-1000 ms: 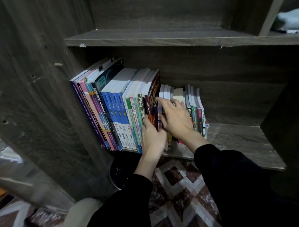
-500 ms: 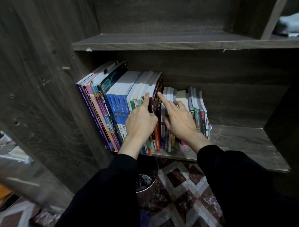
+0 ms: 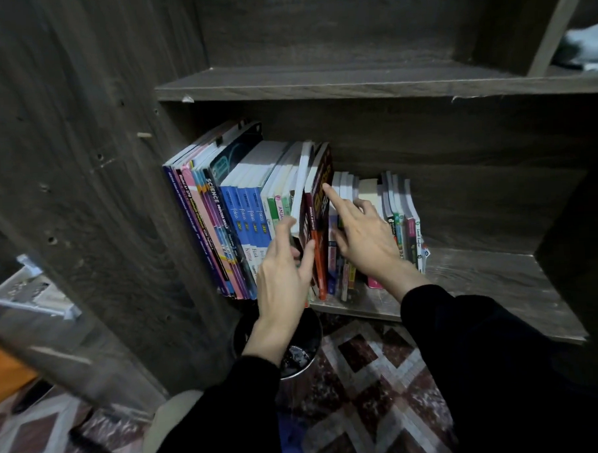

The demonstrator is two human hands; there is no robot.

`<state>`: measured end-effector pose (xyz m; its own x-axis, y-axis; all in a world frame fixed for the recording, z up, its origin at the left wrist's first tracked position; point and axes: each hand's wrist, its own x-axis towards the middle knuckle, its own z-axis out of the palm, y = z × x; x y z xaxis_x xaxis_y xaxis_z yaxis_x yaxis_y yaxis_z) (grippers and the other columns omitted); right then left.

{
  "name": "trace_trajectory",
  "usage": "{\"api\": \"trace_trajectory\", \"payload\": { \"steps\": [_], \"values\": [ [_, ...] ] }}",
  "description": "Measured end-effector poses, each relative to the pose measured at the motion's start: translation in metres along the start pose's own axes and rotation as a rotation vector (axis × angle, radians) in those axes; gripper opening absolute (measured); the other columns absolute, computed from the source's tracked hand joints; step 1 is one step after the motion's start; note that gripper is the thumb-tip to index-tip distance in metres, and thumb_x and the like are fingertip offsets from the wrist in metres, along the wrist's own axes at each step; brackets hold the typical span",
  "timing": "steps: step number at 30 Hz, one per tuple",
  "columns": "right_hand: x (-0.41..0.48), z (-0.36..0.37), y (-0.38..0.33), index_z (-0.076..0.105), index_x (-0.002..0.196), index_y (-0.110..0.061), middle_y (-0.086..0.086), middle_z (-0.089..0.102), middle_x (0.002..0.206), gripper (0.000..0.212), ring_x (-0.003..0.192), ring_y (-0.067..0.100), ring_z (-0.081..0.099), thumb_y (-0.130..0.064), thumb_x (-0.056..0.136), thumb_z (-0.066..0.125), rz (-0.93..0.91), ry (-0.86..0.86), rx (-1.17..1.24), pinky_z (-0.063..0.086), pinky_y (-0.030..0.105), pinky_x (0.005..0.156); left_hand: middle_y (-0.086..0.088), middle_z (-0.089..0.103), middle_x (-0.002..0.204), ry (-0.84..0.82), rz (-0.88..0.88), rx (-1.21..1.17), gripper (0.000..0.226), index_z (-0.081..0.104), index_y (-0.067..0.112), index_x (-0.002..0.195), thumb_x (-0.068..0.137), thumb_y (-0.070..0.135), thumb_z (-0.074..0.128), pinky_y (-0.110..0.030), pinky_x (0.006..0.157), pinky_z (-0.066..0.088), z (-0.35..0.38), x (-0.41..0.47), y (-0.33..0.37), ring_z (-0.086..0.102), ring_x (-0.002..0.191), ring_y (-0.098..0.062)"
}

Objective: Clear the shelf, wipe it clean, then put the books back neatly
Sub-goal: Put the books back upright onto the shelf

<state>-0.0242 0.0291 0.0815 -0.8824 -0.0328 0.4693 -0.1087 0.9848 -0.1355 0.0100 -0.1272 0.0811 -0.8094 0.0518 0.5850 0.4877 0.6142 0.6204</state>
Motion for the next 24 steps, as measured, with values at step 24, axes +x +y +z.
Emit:
{"api": "trace_trajectory", "payload": {
  "steps": [24],
  "values": [
    [0.0,-0.008,0.006,0.032,0.145,-0.024,-0.007,0.037,0.147,0.05,0.136,0.024,0.029,-0.031,0.098,0.048,-0.003,-0.114,-0.064,0.045,0.04,0.097,-0.011,0.067,0.063,-0.075,-0.162,-0.064,0.058,0.039,0.043,0.135,0.091,0.011,0.059,-0.044,0.061,0.058,-0.053,-0.018,0.028,0.064,0.052,-0.024]
  ]
}}
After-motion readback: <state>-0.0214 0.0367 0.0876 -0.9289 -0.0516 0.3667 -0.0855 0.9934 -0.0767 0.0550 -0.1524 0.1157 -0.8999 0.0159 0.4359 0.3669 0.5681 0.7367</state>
